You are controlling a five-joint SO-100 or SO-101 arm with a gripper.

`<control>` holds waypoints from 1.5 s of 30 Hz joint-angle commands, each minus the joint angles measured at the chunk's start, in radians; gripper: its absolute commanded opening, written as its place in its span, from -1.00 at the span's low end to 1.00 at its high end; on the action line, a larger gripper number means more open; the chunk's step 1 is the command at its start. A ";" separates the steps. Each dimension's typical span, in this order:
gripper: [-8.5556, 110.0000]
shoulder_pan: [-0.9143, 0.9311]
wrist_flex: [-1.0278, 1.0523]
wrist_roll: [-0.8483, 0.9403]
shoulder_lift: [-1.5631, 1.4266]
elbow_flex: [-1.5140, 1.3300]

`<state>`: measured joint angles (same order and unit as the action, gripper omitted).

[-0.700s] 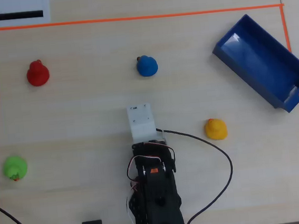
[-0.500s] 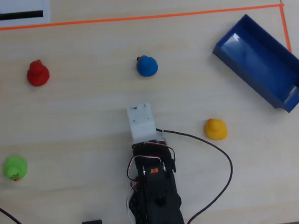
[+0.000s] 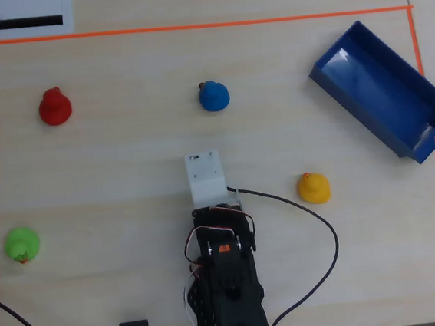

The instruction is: Grasp green duck and put it into box.

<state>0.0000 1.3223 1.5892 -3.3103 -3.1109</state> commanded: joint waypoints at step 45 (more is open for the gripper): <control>-0.71 0.008 0.026 -0.006 -0.002 0.000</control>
<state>0.0000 1.3223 1.5892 -3.3103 -3.1109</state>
